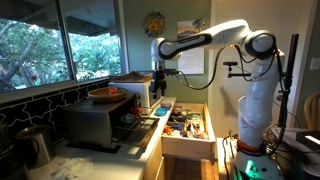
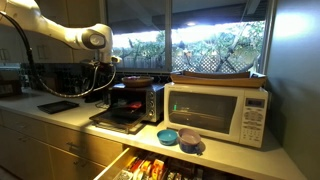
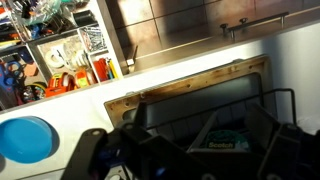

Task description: Put the scissors in the open drawer

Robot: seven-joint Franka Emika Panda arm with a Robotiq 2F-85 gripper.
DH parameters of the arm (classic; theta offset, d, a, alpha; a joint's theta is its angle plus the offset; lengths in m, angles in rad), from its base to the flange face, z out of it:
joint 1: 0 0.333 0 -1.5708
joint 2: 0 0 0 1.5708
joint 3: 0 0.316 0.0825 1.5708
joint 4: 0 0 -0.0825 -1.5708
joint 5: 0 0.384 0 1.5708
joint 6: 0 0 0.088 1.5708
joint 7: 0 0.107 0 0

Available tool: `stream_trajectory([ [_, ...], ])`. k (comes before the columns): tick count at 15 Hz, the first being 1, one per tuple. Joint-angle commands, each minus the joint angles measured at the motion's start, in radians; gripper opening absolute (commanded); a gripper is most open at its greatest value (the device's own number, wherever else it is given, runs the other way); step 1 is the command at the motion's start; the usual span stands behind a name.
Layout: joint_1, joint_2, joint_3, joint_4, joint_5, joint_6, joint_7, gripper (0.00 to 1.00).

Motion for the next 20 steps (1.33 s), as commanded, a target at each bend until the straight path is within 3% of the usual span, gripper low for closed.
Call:
stream_trajectory([
  [1,-0.023,0.056,0.027,0.001,-0.051,0.076,0.191,1.00],
  [7,-0.043,0.115,0.008,-0.018,-0.040,0.279,0.445,1.00],
  [13,-0.037,0.124,0.009,0.002,-0.034,0.255,0.410,1.00],
  [20,-0.037,0.201,0.006,-0.001,-0.053,0.420,0.490,1.00],
])
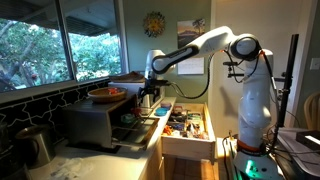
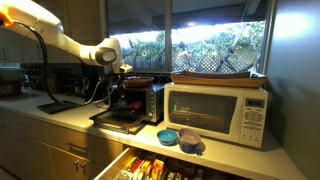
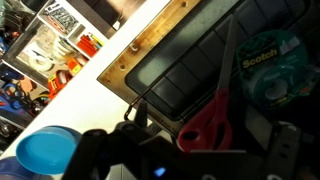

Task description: Put the scissors in the open drawer

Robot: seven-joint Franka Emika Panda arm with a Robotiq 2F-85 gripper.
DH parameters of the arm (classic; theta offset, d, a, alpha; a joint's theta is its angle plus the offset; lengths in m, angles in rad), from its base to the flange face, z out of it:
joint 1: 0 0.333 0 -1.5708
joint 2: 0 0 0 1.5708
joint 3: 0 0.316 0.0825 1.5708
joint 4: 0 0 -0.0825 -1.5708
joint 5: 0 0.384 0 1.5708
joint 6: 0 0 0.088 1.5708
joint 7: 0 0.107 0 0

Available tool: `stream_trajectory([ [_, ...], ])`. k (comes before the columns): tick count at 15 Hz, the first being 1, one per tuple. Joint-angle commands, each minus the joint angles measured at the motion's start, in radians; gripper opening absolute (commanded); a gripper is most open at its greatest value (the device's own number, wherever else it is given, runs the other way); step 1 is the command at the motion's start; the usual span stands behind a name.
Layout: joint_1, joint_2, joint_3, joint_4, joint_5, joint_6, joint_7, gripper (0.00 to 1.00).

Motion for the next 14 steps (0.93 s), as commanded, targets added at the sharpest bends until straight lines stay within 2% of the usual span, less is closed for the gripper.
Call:
stream_trajectory([
  [1,0.006,0.048,0.000,-0.004,-0.023,0.074,0.052,1.00],
  [7,0.017,0.101,-0.009,-0.002,-0.053,0.111,0.102,1.00],
  [9,0.022,0.112,-0.010,0.000,-0.065,0.114,0.125,0.95],
  [11,0.026,0.121,-0.009,-0.001,-0.076,0.118,0.150,0.94],
  [13,0.032,0.129,-0.009,0.002,-0.081,0.120,0.173,0.86],
  [14,0.034,0.133,-0.009,0.004,-0.080,0.119,0.181,0.86],
])
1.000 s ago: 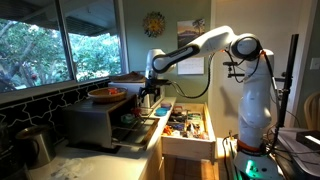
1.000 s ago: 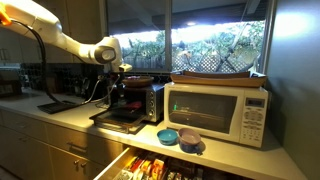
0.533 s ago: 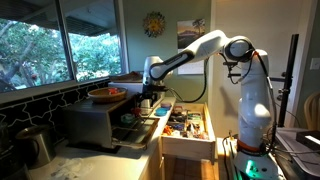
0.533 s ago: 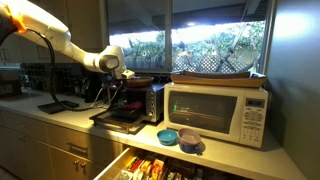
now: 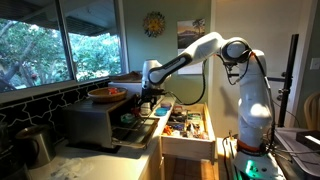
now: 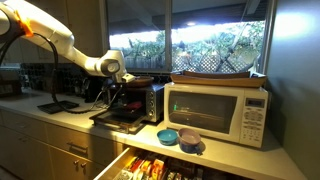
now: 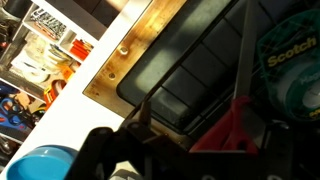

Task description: Put the scissors in the open drawer

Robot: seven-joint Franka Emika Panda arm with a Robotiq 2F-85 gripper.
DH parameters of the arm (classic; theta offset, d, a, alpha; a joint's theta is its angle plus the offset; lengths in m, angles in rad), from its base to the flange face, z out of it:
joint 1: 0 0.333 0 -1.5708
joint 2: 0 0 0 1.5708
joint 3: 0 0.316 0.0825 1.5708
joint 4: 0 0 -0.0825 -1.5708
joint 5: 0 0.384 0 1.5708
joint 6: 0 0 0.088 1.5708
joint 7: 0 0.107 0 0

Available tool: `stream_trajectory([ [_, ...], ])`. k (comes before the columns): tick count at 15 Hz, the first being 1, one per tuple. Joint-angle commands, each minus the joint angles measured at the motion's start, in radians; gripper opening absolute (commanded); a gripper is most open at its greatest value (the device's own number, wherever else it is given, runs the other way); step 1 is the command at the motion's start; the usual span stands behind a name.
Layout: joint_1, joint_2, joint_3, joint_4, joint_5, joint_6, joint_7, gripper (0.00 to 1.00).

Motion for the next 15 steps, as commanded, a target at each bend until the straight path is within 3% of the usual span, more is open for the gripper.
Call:
stream_trajectory([
  [1,0.022,0.020,-0.008,0.007,-0.030,0.017,0.057,0.81],
  [2,0.025,0.022,-0.008,0.009,-0.030,0.019,0.063,0.73],
  [3,0.028,0.025,-0.008,0.012,-0.032,0.025,0.069,0.77],
  [15,0.063,0.068,-0.009,0.067,-0.135,0.049,0.124,0.64],
])
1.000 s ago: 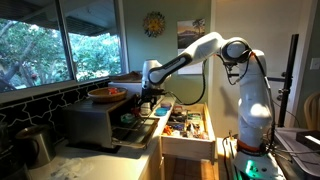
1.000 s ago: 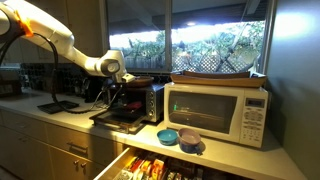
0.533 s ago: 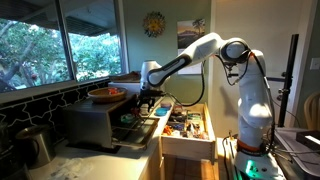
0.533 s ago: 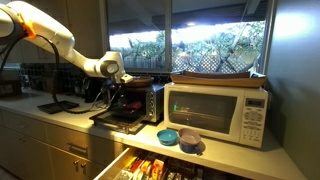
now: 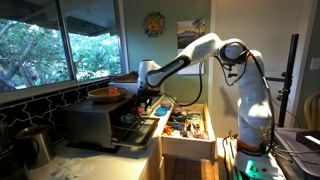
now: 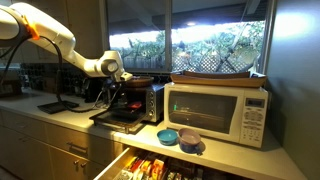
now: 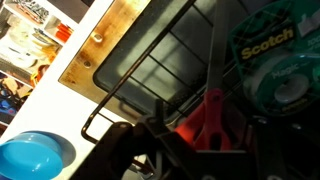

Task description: Put the scissors in the open drawer

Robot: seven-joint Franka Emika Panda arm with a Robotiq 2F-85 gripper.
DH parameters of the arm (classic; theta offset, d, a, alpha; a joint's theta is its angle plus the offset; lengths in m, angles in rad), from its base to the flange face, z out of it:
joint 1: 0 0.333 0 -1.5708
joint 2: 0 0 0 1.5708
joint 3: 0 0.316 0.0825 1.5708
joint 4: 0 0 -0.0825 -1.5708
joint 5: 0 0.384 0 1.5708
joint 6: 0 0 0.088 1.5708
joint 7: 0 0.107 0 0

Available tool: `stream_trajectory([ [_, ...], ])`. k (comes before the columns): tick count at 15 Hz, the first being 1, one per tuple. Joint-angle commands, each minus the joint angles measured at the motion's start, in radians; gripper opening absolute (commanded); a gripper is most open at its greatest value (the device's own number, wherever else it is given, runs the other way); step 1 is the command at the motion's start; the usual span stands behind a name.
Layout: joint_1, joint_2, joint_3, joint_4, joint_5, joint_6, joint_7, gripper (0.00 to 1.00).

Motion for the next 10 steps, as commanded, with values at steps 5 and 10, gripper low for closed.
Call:
stream_trajectory([
  [5,0.030,0.041,-0.011,0.026,-0.054,0.011,0.042,0.62],
  [10,0.038,0.048,-0.015,0.027,-0.087,0.010,0.051,0.42],
])
